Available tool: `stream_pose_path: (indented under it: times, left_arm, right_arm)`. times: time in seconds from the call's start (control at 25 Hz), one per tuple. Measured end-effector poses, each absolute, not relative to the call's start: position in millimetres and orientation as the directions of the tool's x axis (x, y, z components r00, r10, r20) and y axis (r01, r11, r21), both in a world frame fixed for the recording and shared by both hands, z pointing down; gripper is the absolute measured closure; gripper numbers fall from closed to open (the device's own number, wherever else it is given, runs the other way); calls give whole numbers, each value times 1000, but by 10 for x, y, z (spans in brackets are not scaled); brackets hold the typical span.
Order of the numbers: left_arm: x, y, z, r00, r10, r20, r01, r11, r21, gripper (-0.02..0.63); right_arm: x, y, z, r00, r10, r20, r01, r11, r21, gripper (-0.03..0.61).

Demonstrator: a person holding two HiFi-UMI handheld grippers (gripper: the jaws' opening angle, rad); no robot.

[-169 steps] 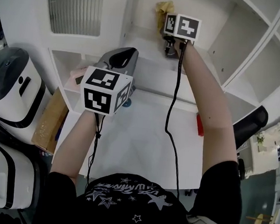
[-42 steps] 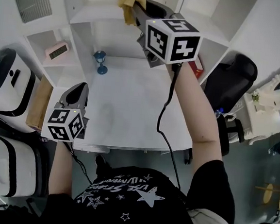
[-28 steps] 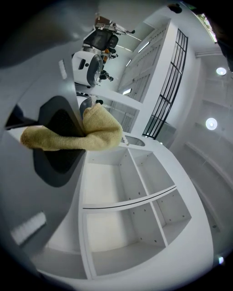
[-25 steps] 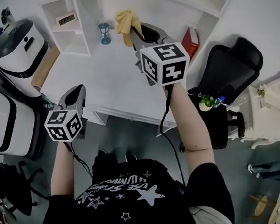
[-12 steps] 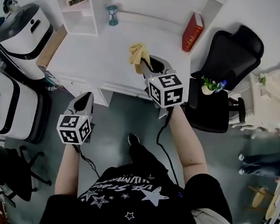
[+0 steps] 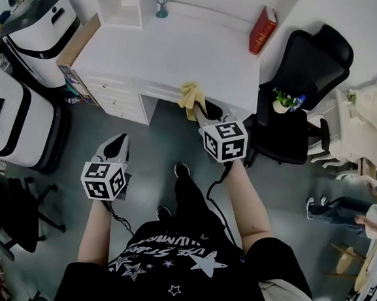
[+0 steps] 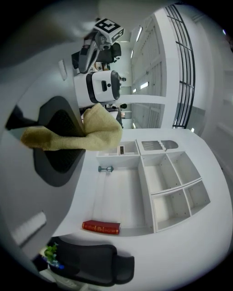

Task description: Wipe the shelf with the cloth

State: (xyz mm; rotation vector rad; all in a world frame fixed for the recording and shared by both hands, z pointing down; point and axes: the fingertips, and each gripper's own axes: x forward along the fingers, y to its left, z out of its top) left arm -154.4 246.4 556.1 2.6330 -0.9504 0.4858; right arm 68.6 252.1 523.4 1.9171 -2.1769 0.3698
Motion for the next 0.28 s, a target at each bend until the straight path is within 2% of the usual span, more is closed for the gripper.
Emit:
stream_pose_path:
  times: [0.28]
  left_arm:
    - [-1873,2947,5658,724,-552,414,-659,-731,178,612]
  right_arm:
    - [431,3135,5515,-101,-932,348,-994,82,-68,499]
